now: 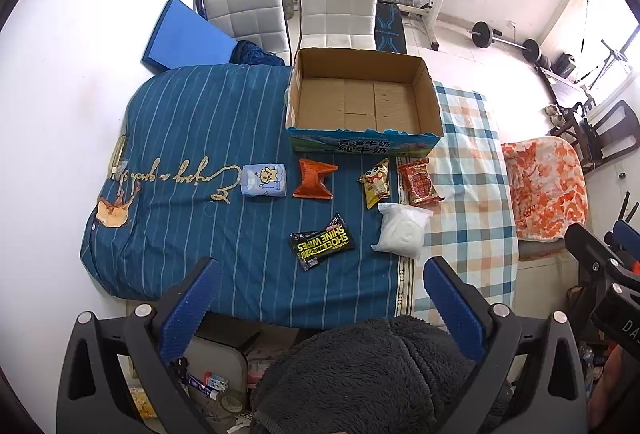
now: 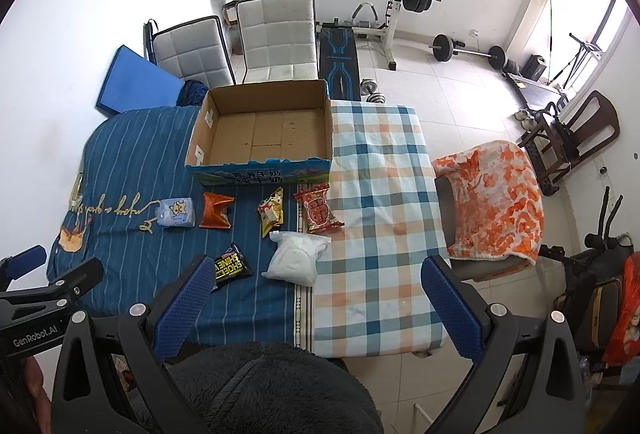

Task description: Organize soft objects

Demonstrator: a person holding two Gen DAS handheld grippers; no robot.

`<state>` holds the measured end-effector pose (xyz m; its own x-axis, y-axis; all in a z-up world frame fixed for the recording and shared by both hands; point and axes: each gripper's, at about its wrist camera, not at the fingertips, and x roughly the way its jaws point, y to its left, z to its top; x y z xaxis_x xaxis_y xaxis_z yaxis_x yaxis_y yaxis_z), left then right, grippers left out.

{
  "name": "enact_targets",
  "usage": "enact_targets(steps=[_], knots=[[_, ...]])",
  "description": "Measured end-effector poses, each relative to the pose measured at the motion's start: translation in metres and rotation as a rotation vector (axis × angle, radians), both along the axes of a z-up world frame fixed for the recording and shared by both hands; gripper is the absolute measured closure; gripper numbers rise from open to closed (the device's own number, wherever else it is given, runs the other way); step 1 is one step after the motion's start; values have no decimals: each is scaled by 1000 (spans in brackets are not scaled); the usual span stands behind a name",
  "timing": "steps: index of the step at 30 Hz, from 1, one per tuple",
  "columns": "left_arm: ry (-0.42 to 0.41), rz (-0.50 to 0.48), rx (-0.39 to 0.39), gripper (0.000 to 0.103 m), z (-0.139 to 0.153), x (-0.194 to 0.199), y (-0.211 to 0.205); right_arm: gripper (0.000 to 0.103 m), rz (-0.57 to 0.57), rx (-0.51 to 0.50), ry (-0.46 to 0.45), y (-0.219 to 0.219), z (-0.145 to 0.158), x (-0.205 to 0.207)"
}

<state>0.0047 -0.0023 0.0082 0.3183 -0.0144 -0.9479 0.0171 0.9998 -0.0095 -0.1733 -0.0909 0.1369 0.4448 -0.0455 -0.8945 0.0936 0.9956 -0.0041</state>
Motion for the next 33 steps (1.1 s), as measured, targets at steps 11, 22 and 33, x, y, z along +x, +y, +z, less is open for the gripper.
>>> enact_targets(steps=[11,22,33], knots=[[-20,-13,5,0,0,-1,-6,0,-18,-5,-11,-2,1,-2],[-31,-12,4,0,3,-2,-6,0,-20,-7,-17,-3,1,-4],[-37,-6,-1,0,6,-1,-3,0,-13,-6,-16,-1,2,-4]])
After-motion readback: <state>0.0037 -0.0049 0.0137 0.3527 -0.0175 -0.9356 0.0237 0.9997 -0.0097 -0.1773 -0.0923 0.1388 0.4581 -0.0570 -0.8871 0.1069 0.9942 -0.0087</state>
